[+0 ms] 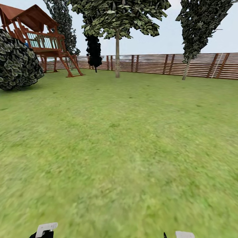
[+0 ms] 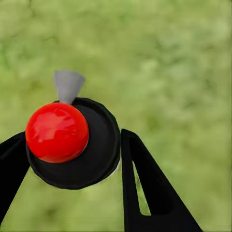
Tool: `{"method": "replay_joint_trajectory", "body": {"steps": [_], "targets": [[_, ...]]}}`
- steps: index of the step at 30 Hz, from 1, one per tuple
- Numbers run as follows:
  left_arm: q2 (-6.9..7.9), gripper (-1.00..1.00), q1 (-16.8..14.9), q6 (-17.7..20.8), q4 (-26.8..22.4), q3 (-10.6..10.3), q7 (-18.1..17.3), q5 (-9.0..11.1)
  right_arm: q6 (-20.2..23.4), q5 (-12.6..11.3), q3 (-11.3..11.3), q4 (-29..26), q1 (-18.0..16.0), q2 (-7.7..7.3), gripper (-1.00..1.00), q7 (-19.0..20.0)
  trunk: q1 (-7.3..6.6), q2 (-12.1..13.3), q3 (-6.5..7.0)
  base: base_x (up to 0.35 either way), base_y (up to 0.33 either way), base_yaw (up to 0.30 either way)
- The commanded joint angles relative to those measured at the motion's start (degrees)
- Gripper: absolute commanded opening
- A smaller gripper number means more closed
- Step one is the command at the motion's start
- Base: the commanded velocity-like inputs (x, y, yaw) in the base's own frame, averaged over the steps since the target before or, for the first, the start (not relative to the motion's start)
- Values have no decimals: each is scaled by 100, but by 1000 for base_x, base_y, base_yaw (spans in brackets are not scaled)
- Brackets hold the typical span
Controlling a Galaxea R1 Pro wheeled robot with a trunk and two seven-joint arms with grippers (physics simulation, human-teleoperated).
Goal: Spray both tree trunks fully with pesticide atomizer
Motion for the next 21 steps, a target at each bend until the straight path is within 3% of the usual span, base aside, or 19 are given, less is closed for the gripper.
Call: {"method": "replay_joint_trajectory", "body": {"steps": [1, 21], "targets": [[2, -100, -4, -17, 6, -38, -28, 61, -15, 61, -31, 7, -4, 0, 100, -30, 3, -2, -5, 340, 0, 0], [2, -100, -4, -17, 6, -38, -28, 61, -15, 61, -31, 7, -4, 0, 100, -30, 3, -2, -5, 340, 0, 0]]}}
